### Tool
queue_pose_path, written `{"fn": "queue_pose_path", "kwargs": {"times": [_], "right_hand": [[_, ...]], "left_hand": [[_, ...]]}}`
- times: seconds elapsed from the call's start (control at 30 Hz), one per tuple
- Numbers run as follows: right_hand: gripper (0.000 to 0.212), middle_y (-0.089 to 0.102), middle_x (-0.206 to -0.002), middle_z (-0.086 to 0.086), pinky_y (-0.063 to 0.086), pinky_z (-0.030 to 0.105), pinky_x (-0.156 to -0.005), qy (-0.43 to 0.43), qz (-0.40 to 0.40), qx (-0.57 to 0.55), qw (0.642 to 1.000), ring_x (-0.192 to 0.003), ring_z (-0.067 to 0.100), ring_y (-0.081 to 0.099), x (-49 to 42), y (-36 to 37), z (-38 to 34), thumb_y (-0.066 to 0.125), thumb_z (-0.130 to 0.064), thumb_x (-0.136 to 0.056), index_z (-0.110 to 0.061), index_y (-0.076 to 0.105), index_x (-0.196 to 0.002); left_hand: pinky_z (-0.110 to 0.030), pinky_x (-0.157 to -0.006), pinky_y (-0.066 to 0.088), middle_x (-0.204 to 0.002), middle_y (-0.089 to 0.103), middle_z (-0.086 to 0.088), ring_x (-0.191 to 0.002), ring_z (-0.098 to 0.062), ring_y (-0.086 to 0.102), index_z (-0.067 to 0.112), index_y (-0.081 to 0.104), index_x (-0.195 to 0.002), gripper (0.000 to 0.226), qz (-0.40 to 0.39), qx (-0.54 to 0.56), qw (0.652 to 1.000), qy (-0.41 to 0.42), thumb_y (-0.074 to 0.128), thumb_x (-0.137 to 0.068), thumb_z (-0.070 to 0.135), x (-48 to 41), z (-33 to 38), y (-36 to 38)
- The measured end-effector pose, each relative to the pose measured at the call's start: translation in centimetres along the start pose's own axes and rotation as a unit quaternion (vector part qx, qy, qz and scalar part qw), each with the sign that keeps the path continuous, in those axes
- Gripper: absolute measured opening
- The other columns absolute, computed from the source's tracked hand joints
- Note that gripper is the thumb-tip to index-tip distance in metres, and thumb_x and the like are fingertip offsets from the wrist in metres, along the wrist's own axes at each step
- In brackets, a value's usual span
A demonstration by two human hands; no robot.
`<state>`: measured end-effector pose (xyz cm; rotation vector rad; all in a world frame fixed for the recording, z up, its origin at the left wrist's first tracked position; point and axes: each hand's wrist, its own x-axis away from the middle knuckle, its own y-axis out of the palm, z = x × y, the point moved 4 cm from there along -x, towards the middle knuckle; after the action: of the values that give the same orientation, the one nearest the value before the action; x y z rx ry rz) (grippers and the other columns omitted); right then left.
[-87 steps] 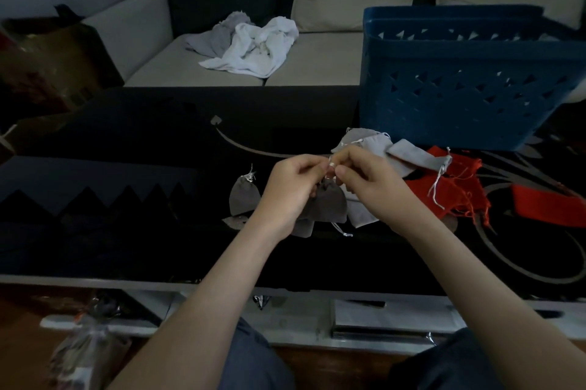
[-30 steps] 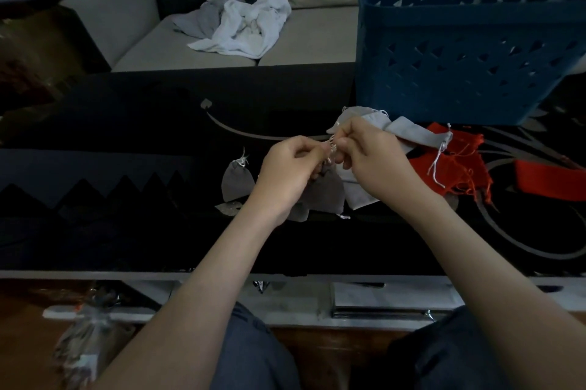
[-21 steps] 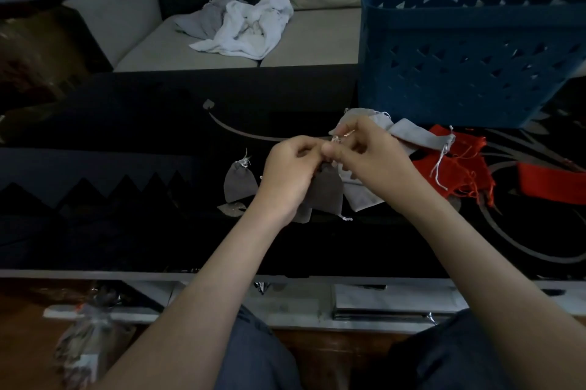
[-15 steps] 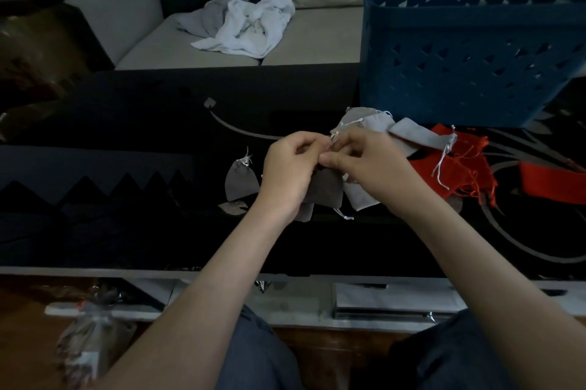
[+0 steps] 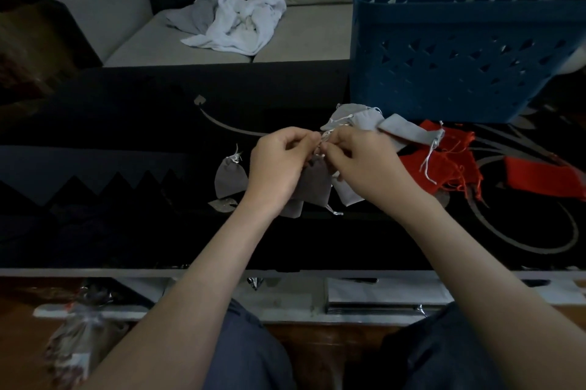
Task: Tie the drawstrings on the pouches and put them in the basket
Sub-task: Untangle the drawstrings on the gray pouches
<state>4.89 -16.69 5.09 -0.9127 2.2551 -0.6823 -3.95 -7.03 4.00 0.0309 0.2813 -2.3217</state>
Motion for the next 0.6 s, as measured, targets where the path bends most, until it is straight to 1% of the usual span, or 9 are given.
{"fn": "queue_pose_path", "kwargs": {"times": [0.07, 0.17, 0.23, 0.3, 0.33, 0.37, 0.47, 0.53, 0.6], "right_hand": [[0.015, 0.067, -0.075, 0.011, 0.048, 0.032, -0.067, -0.022, 0.010, 0.018, 1.000, -0.069, 0.021, 0.062, 0.16, 0.07, -0.34, 0.056, -0.015, -0.091, -0.002, 0.065, -0.088], [0.011, 0.058, -0.065, 0.000, 0.040, 0.016, -0.058, -0.022, 0.004, 0.007, 1.000, -0.060, 0.009, 0.052, 0.18, -0.15, -0.80, 0.057, -0.014, -0.090, -0.008, 0.058, -0.081], [0.014, 0.057, -0.065, 0.000, 0.038, 0.015, -0.058, -0.017, -0.019, -0.017, 1.000, -0.057, 0.006, 0.048, 0.08, -0.35, -0.92, 0.057, -0.016, -0.091, -0.006, 0.058, -0.083], [0.018, 0.057, -0.065, 0.002, 0.039, 0.021, -0.057, -0.012, -0.047, -0.028, 0.998, -0.056, 0.007, 0.047, -0.02, -0.55, -0.82, 0.057, -0.019, -0.093, -0.003, 0.061, -0.087], [0.019, 0.055, -0.063, 0.001, 0.039, 0.024, -0.056, -0.002, -0.064, -0.048, 0.997, -0.055, 0.006, 0.046, -0.04, -0.62, -0.76, 0.056, -0.020, -0.094, -0.003, 0.061, -0.089], [0.020, 0.051, -0.061, -0.001, 0.038, 0.022, -0.053, 0.018, -0.085, -0.094, 0.992, -0.052, 0.004, 0.044, -0.01, -0.61, -0.67, 0.055, -0.020, -0.095, -0.002, 0.061, -0.091], [0.018, 0.044, -0.064, 0.000, 0.029, 0.016, -0.047, 0.090, -0.152, -0.294, 0.939, -0.051, 0.003, 0.038, 0.09, -0.24, -0.59, 0.049, -0.016, -0.097, 0.001, 0.056, -0.100], [0.013, 0.044, -0.074, 0.007, 0.028, 0.020, -0.051, 0.108, -0.178, -0.357, 0.911, -0.058, 0.007, 0.039, 0.14, -0.15, -0.55, 0.049, -0.015, -0.096, -0.003, 0.055, -0.099], [0.009, 0.046, -0.072, 0.008, 0.028, 0.021, -0.052, 0.121, -0.190, -0.412, 0.883, -0.059, 0.009, 0.041, 0.06, -0.20, -0.34, 0.050, -0.011, -0.094, -0.005, 0.054, -0.088]], "left_hand": [[-0.038, -0.081, 0.052, -0.076, 0.072, 0.003, -0.082, -0.014, 0.068, 0.030, 0.072, -0.077, 0.018, 0.002, -0.022, 1.000, 0.011, 0.062, -0.091, 0.025, 0.07, 0.29, -0.10], [-0.029, -0.077, 0.051, -0.075, 0.070, 0.006, -0.080, -0.008, 0.066, 0.027, 0.072, -0.079, 0.019, -0.013, -0.006, 1.000, 0.014, 0.060, -0.092, 0.021, -0.03, 0.53, -0.33], [-0.024, -0.073, 0.049, -0.071, 0.069, 0.006, -0.074, -0.006, 0.063, 0.020, 0.073, -0.081, 0.018, -0.034, 0.058, 0.998, -0.008, 0.060, -0.092, 0.016, -0.09, 0.38, -0.40], [-0.022, -0.072, 0.048, -0.070, 0.069, 0.004, -0.072, -0.006, 0.062, 0.014, 0.073, -0.082, 0.015, -0.045, 0.097, 0.994, -0.018, 0.061, -0.091, 0.013, -0.14, 0.25, -0.34], [-0.021, -0.072, 0.048, -0.070, 0.069, 0.003, -0.072, -0.006, 0.062, 0.012, 0.072, -0.082, 0.015, -0.048, 0.117, 0.992, -0.021, 0.061, -0.090, 0.010, -0.15, 0.20, -0.31], [-0.021, -0.073, 0.049, -0.071, 0.069, 0.001, -0.072, -0.007, 0.063, 0.010, 0.072, -0.081, 0.015, -0.054, 0.148, 0.987, -0.028, 0.060, -0.090, 0.008, -0.13, 0.17, -0.25], [-0.028, -0.080, 0.049, -0.073, 0.070, -0.002, -0.075, -0.012, 0.064, 0.011, 0.074, -0.072, 0.018, -0.101, 0.262, 0.958, -0.055, 0.060, -0.084, 0.008, -0.11, 0.29, 0.06], [-0.028, -0.079, 0.050, -0.072, 0.070, -0.001, -0.073, -0.011, 0.064, 0.014, 0.076, -0.068, 0.018, -0.132, 0.284, 0.949, -0.042, 0.061, -0.077, 0.014, 0.01, 0.61, 0.33], [-0.027, -0.076, 0.051, -0.072, 0.069, -0.001, -0.072, -0.011, 0.064, 0.013, 0.076, -0.070, 0.017, -0.139, 0.293, 0.946, -0.021, 0.060, -0.076, 0.015, 0.02, 0.81, 0.56]]}}
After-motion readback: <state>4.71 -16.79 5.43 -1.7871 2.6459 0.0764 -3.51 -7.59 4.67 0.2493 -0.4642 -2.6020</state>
